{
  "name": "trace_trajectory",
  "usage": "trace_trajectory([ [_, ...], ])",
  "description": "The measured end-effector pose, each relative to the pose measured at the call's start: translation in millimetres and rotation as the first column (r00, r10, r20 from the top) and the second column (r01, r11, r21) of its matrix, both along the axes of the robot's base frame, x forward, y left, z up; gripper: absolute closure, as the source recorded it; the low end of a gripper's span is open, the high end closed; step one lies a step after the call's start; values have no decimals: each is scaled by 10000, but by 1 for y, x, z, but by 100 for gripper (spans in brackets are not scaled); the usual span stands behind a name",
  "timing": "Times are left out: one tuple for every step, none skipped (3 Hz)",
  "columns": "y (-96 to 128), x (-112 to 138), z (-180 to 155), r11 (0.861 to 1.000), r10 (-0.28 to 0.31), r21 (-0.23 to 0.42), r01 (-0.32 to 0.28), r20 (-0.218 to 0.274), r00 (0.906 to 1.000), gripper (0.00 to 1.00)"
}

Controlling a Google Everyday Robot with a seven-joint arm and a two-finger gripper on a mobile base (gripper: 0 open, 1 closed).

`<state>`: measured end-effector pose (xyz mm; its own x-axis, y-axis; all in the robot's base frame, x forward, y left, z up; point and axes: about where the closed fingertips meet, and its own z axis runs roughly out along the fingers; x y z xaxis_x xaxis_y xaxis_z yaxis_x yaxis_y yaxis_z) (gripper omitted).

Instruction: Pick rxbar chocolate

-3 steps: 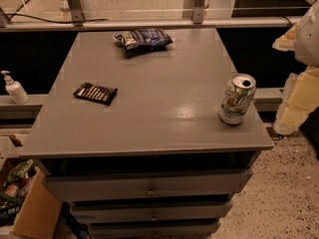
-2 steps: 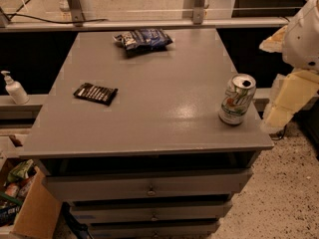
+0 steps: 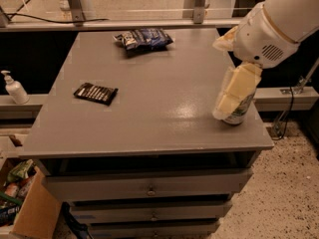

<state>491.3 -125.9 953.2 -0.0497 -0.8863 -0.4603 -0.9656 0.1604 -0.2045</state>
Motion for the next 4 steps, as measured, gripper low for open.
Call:
trace_trajectory([
  [38,19,-13,9939,663,895,-642,-210,9976,0],
  [78,29,-22,9791,1293,1586,-1274,-18,9916,0],
  [116,42,-30,9629,1710,2046,-1758,410,9844,0],
  [116,42,-30,9629,1711,2046,-1759,410,9844,0],
])
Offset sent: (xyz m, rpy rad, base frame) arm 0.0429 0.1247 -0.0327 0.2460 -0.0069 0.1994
